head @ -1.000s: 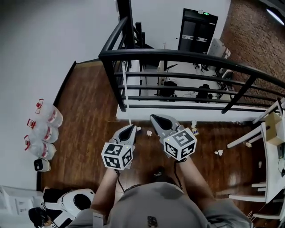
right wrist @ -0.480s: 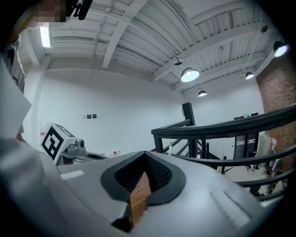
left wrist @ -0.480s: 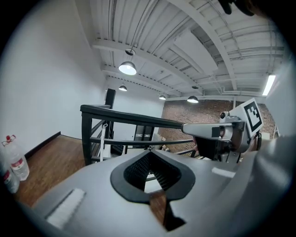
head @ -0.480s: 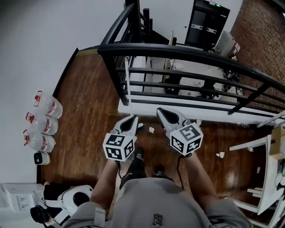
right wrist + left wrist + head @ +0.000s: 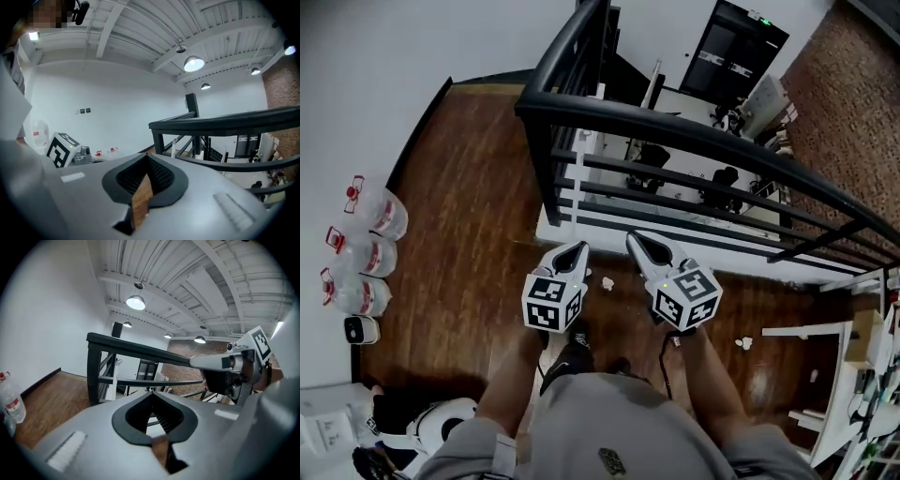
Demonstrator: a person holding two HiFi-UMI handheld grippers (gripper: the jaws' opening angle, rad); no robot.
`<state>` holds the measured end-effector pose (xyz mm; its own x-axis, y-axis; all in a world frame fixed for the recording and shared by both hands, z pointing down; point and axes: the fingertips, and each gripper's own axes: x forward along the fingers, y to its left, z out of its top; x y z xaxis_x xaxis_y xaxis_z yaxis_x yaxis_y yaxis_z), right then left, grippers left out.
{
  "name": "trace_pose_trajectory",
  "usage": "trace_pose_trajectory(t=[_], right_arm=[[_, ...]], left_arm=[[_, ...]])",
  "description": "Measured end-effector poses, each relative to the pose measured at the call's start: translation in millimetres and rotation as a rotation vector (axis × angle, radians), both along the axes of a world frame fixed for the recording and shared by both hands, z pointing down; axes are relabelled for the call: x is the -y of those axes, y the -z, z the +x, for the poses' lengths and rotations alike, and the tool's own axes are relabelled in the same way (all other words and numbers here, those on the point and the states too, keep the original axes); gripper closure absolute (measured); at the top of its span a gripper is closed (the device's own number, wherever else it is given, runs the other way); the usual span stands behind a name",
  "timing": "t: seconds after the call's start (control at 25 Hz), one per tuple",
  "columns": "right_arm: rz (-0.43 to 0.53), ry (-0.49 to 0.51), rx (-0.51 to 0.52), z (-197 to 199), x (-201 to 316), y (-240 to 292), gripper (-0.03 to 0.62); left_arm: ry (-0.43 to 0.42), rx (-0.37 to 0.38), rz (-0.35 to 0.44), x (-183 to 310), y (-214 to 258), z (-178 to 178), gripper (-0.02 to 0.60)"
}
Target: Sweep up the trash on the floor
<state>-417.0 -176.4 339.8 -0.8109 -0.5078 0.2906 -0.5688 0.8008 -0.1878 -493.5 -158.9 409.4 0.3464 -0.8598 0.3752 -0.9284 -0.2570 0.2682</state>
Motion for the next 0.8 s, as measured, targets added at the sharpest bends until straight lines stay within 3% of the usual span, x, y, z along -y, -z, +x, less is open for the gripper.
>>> trace_pose_trajectory(t=[0.36,0.56,0.72,0.8], right_arm=[[-0.086,-0.109,-0.066,-19.0,62.3,-40.2,0.594],[-0.113,-0.122,-0.082,-32.1,100.6,-64.4,0.594],[-0.116,-0.119,-0.072,-39.6,117.8,-70.5,0.594],[-0.132,-0.109,-0.054,-40.7,120.7,-72.7,0.594]], left_arm=[[0.026,0.040,-0.110,88.5,-89.0,-43.7,0.564],[0.026,0.064,-0.166,136.1,-143.3,-53.6,0.516],[0.021,0.096,-0.228,172.4,-191.8,-62.0,0.414],[0.028,0.122,-0.273,187.3,-216.7,-66.4,0.408]])
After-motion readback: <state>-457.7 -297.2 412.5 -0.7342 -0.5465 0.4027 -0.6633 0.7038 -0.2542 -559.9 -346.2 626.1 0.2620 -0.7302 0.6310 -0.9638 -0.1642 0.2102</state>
